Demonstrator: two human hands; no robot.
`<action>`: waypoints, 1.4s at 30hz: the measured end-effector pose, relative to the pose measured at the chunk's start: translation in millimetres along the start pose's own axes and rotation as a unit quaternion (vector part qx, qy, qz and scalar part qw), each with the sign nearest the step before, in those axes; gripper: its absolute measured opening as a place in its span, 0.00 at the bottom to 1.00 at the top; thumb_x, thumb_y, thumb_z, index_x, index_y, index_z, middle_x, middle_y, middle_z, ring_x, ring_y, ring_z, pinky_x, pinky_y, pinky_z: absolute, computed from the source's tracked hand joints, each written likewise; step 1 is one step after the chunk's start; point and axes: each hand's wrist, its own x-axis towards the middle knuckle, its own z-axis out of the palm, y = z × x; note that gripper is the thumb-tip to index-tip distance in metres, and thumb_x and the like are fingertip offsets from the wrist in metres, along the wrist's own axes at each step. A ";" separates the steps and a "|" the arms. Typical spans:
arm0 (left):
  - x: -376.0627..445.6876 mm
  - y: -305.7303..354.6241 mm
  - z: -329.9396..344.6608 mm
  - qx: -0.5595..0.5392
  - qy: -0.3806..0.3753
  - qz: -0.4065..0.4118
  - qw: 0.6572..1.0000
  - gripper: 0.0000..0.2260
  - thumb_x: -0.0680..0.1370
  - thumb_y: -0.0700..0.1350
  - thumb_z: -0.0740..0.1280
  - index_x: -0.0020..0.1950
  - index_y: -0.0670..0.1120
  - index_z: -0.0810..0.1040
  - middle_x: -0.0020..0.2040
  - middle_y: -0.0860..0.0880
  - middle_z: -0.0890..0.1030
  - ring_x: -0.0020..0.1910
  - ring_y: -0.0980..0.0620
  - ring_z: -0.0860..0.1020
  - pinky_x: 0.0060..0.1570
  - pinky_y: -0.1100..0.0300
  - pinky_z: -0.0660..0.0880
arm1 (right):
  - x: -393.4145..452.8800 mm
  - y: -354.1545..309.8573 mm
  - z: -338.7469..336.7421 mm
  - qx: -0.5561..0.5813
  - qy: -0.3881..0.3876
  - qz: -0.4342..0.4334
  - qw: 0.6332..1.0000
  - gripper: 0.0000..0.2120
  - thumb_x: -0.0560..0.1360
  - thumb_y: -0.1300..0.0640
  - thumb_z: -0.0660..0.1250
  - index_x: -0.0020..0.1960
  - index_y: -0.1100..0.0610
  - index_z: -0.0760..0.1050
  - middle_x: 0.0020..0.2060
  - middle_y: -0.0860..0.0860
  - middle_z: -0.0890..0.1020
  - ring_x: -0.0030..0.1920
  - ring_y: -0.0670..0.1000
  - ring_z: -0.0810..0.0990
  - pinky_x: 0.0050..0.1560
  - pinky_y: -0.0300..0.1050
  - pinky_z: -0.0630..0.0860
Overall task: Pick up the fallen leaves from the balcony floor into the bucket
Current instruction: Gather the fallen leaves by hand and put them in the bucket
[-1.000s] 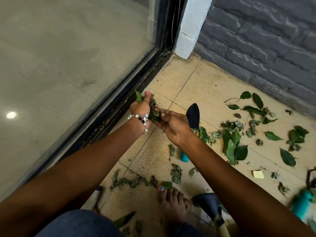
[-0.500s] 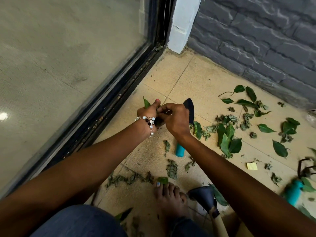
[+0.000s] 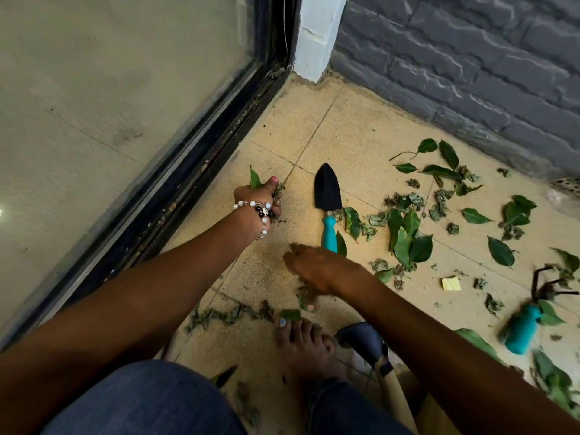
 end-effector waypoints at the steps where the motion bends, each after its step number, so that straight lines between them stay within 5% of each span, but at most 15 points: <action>1: -0.6 -1.2 2.0 0.001 -0.001 0.001 1.000 0.11 0.76 0.41 0.71 0.42 0.39 0.71 0.31 0.44 0.73 0.16 0.55 0.68 0.19 0.69 0.65 | 0.3 -3.7 5.6 -0.026 -0.010 -0.003 1.000 0.30 0.75 0.59 0.69 0.73 0.60 0.61 0.70 0.65 0.64 0.60 0.61 0.75 0.57 0.54 0.76; 4: -3.4 -2.1 4.9 0.010 -0.005 0.011 1.000 0.11 0.76 0.42 0.72 0.42 0.39 0.71 0.32 0.44 0.73 0.18 0.55 0.69 0.19 0.68 0.65 | 2.9 -5.3 19.4 -0.062 0.022 -0.018 0.998 0.29 0.75 0.63 0.68 0.72 0.62 0.60 0.68 0.67 0.65 0.57 0.61 0.77 0.52 0.53 0.77; 8: -4.2 0.1 5.7 0.018 -0.004 0.018 1.000 0.12 0.76 0.43 0.72 0.42 0.40 0.71 0.32 0.45 0.73 0.20 0.54 0.69 0.20 0.68 0.65 | 6.4 6.0 22.2 0.103 0.144 0.010 0.984 0.08 0.75 0.62 0.67 0.53 0.62 0.74 0.53 0.59 0.75 0.52 0.57 0.77 0.52 0.49 0.75; 11: -2.0 1.0 3.8 0.026 0.004 0.025 0.999 0.12 0.75 0.44 0.73 0.46 0.39 0.72 0.34 0.44 0.74 0.19 0.54 0.69 0.20 0.67 0.65 | 10.8 13.8 17.1 0.159 0.238 0.071 0.956 0.15 0.74 0.60 0.70 0.59 0.60 0.72 0.56 0.57 0.71 0.55 0.55 0.73 0.52 0.46 0.73; 14: -0.9 1.4 1.9 0.028 0.004 0.028 0.999 0.12 0.75 0.44 0.73 0.48 0.39 0.73 0.35 0.43 0.75 0.18 0.55 0.68 0.20 0.67 0.65 | 15.8 11.7 22.6 0.110 0.250 0.079 0.959 0.25 0.75 0.58 0.69 0.70 0.53 0.67 0.62 0.57 0.68 0.60 0.58 0.68 0.59 0.51 0.72; 20: 0.1 -3.3 5.3 0.042 -0.011 0.030 0.999 0.12 0.75 0.45 0.73 0.50 0.39 0.74 0.33 0.44 0.75 0.19 0.54 0.68 0.20 0.67 0.65 | 15.1 8.3 30.5 -0.009 0.269 0.002 0.963 0.13 0.78 0.66 0.61 0.60 0.59 0.77 0.58 0.56 0.75 0.60 0.55 0.71 0.56 0.49 0.74; 22: 0.3 -6.1 7.2 0.043 -0.011 0.034 0.998 0.11 0.76 0.44 0.72 0.50 0.38 0.75 0.33 0.43 0.75 0.19 0.54 0.68 0.20 0.67 0.65 | 11.9 18.6 25.9 0.078 0.337 0.024 0.938 0.10 0.77 0.65 0.64 0.55 0.59 0.81 0.54 0.56 0.80 0.56 0.54 0.76 0.56 0.48 0.76; 24: 0.5 -8.7 9.1 0.046 -0.009 0.039 0.998 0.11 0.76 0.44 0.72 0.50 0.38 0.75 0.33 0.43 0.75 0.19 0.54 0.68 0.20 0.68 0.65 | 2.8 34.7 15.1 0.207 0.427 0.093 0.875 0.08 0.77 0.65 0.65 0.52 0.61 0.82 0.51 0.55 0.82 0.50 0.50 0.78 0.53 0.36 0.73; 27: -2.3 -13.7 14.4 0.058 -0.016 0.032 0.998 0.10 0.76 0.43 0.72 0.44 0.39 0.74 0.31 0.44 0.75 0.16 0.55 0.68 0.20 0.69 0.65 | -5.8 73.5 7.1 0.301 0.447 0.211 0.815 0.09 0.77 0.65 0.65 0.54 0.61 0.81 0.48 0.52 0.82 0.42 0.44 0.76 0.41 0.23 0.68; 31: -3.9 -21.0 18.5 0.079 -0.038 0.019 0.996 0.10 0.76 0.44 0.72 0.48 0.39 0.75 0.34 0.43 0.75 0.17 0.55 0.68 0.20 0.68 0.65 | -0.6 106.7 13.0 0.270 0.377 0.233 0.855 0.11 0.76 0.64 0.66 0.56 0.59 0.81 0.51 0.56 0.84 0.51 0.55 0.81 0.55 0.44 0.76; 39: 0.7 -20.2 17.6 0.095 -0.036 0.017 0.995 0.11 0.75 0.44 0.73 0.49 0.39 0.74 0.36 0.42 0.75 0.19 0.54 0.69 0.20 0.67 0.65 | 7.2 97.0 33.3 0.183 0.332 0.129 0.916 0.15 0.75 0.60 0.66 0.61 0.59 0.71 0.54 0.58 0.78 0.56 0.60 0.74 0.56 0.51 0.73; 42: -0.4 -21.2 17.9 0.101 -0.034 0.015 0.994 0.10 0.75 0.44 0.73 0.46 0.39 0.74 0.35 0.43 0.76 0.18 0.55 0.69 0.20 0.67 0.65 | 4.1 104.2 39.1 0.149 0.309 0.079 0.936 0.19 0.76 0.58 0.64 0.67 0.58 0.71 0.64 0.59 0.75 0.64 0.61 0.71 0.66 0.55 0.67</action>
